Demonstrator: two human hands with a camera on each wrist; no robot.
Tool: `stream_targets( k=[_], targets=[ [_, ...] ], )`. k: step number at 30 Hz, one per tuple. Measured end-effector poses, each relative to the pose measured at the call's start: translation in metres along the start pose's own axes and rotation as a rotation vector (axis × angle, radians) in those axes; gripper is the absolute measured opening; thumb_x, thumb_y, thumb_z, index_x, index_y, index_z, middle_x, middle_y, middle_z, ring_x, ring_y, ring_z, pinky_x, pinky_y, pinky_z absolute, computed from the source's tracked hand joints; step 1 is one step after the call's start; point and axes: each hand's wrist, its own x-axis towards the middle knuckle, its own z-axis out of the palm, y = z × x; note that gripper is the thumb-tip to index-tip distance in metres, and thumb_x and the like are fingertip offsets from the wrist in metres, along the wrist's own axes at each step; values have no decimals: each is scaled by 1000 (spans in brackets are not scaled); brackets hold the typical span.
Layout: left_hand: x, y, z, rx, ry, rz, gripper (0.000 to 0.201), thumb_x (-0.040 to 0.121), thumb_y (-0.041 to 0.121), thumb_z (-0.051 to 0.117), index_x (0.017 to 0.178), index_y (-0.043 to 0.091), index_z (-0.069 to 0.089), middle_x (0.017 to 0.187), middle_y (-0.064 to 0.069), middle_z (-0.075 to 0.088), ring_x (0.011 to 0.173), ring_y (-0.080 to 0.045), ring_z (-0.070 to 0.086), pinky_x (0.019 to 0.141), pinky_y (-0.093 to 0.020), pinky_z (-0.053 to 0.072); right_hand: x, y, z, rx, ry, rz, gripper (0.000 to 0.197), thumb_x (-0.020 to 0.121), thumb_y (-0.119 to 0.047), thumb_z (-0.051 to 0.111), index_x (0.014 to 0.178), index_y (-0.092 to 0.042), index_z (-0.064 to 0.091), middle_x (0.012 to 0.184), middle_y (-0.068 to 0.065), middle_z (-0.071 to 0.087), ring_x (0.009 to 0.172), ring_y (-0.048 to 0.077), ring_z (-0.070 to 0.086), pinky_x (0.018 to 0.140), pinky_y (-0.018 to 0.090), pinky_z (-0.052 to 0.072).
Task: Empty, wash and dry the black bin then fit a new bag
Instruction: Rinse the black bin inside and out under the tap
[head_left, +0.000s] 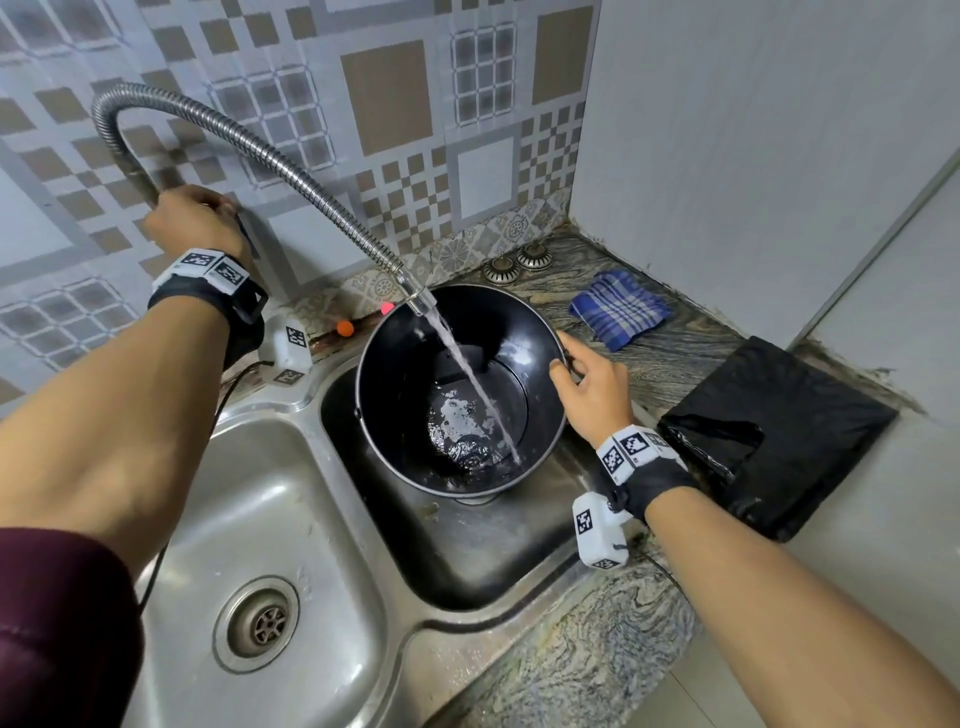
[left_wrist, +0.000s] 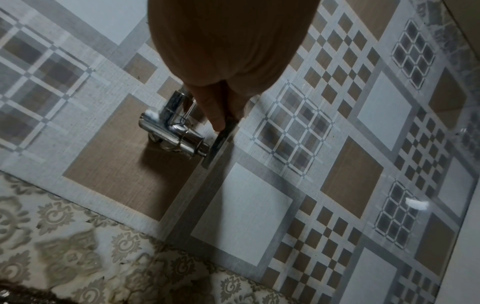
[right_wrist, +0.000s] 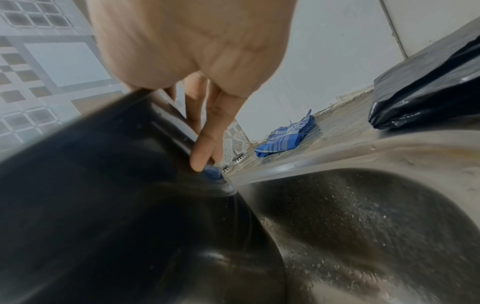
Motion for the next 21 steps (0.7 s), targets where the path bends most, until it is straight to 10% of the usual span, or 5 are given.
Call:
stream_targets(
  k=[8,16,21],
  targets=[
    [5,-3,1,28,-31,12,31,89,-2,43,88,22,63,67,11,49,71,-14,55,75,-16,45,0,-2,3,30,6,26,44,86,-32,58,130,-35,59,121,6,69,88,27,71,87,33,57],
    [-49,-18,-8,-172,-156,18,43,95,27,51,135,11,50,119,-6,66,107,-23,63,95,-29,49,-7,-10,2,28,18,-12,45,87,-29,54,131,-36,57,98,7,75,72,27,69,83,41,58],
    [-126,-58,2,-314,-502,-61,35,95,37,54,120,16,64,113,-7,68,95,-24,63,98,-44,51,-13,-11,-2,0,8,-61,43,90,-27,54,133,-30,58,99,4,75,73,20,68,85,36,57]
  ],
)
